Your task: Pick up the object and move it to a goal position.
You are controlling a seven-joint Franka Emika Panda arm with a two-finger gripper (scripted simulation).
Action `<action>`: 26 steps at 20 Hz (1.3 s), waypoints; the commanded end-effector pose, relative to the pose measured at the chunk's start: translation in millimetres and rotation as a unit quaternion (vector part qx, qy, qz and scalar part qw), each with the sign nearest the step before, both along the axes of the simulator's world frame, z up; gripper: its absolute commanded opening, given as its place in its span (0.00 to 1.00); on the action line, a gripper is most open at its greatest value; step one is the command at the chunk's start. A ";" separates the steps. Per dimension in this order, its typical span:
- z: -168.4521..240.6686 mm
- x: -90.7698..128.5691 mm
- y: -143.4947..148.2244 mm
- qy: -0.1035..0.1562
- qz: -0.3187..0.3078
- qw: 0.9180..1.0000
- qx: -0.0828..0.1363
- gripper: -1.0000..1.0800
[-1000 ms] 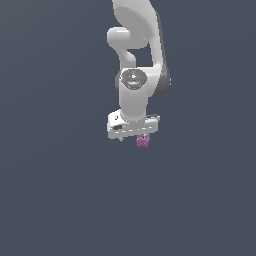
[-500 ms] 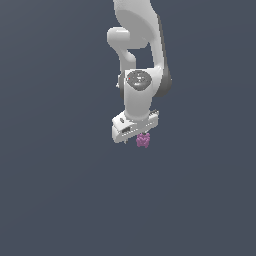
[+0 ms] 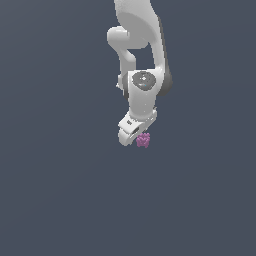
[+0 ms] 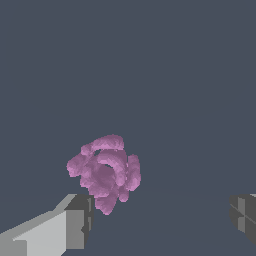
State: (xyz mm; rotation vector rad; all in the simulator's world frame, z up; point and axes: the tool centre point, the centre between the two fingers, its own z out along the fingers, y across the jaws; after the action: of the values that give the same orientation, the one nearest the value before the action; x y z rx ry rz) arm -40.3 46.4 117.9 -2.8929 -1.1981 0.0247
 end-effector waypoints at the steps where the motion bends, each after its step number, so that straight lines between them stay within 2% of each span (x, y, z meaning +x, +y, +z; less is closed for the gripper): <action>1: -2.4 -3.3 3.6 -0.001 0.040 0.999 0.000 0.96; 7: -7.8 -11.2 12.2 -0.003 0.135 0.991 0.000 0.96; 15: -14.0 -21.4 23.3 -0.007 0.251 0.968 0.001 0.96; 21: -16.8 -26.6 28.9 -0.008 0.307 0.952 0.001 0.96; 26: -18.0 -28.9 31.4 -0.009 0.332 0.943 0.001 0.96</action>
State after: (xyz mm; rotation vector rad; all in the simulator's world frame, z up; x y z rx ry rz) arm -68.6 77.2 100.2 -2.3553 -2.0782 0.0014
